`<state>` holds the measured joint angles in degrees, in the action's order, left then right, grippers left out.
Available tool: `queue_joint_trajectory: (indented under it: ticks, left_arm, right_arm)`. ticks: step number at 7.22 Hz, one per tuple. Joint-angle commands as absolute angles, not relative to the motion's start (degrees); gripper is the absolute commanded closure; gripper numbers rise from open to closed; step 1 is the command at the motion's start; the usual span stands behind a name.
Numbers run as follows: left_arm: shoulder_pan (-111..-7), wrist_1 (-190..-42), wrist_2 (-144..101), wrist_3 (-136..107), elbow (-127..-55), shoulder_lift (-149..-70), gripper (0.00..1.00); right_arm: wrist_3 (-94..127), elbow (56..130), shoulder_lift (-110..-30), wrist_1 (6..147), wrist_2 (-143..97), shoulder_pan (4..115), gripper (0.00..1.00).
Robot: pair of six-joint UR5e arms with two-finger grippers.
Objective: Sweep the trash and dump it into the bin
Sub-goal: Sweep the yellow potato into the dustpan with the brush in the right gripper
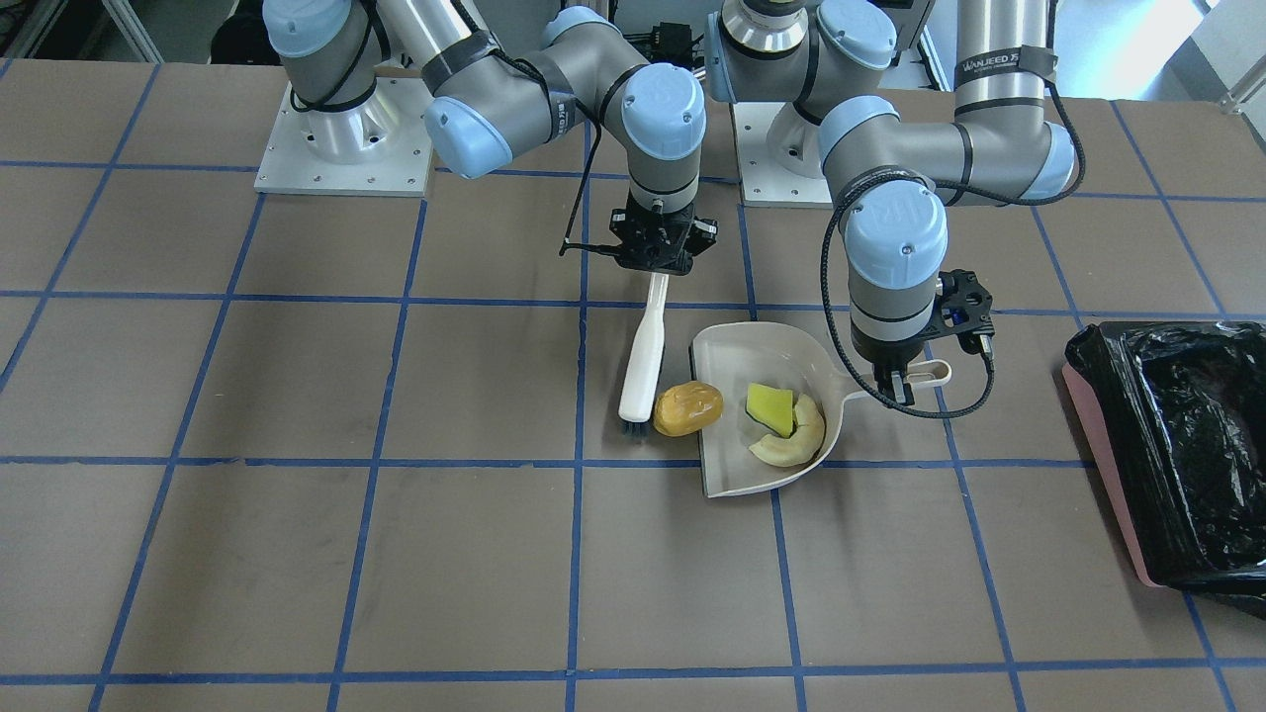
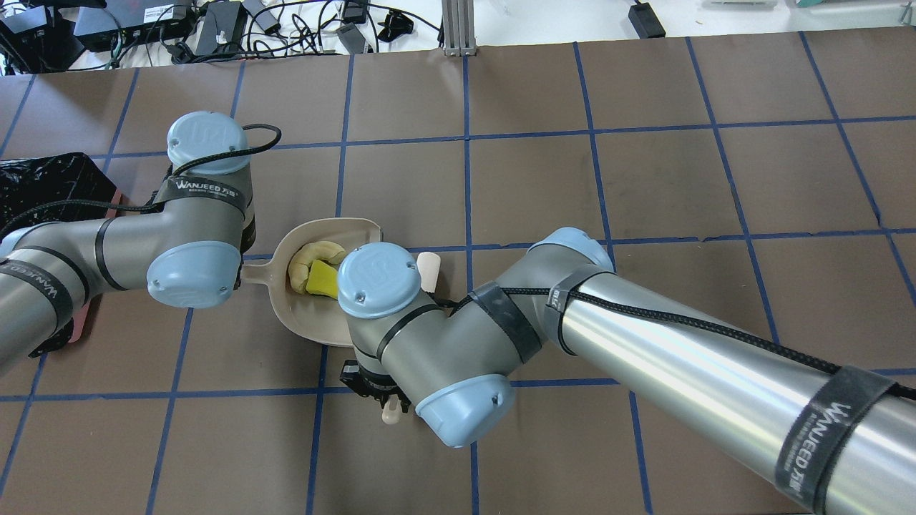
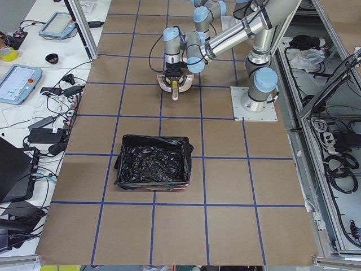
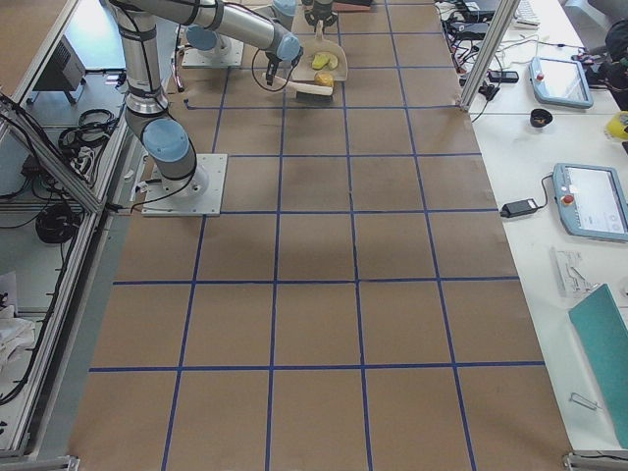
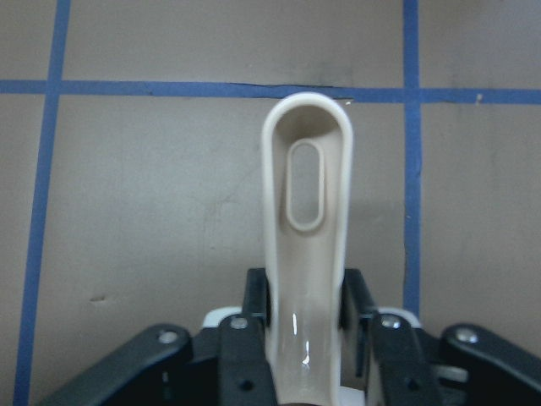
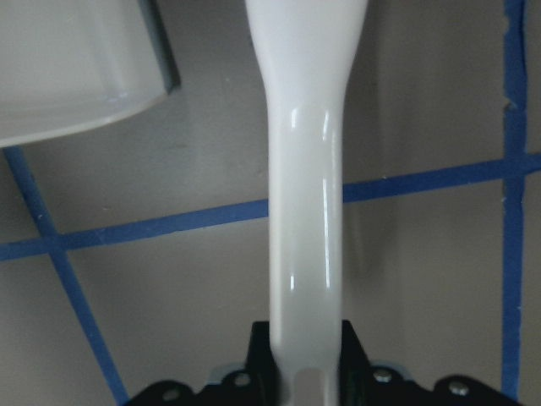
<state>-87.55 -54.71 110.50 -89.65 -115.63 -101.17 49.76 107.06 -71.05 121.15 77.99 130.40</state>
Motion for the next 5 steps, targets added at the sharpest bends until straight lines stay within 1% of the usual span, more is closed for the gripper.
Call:
queue_joint_trajectory:
  ticks: [1, 2, 3, 5]
  left_arm:
    - [-90.52, -54.84, 110.39, -90.52, -112.86, -103.00, 1.00]
    - [-91.40, -54.84, 108.74, -90.70, -112.68, -103.27, 1.00]
    - [-93.23, -54.84, 106.72, -90.36, -112.24, -103.27, 1.00]
    - [-93.60, -55.37, 101.37, -86.25, -111.36, -103.10, 1.00]
  right_arm:
    - [52.88, 101.11, -67.43, 121.64, 77.96, 133.76, 1.00]
    - [53.78, 98.81, -66.28, 121.29, 76.91, 134.03, 1.00]
    - [53.61, 98.44, -66.53, 120.68, 77.08, 133.95, 1.00]
    - [47.76, 99.14, -69.07, 112.55, 81.18, 132.20, 1.00]
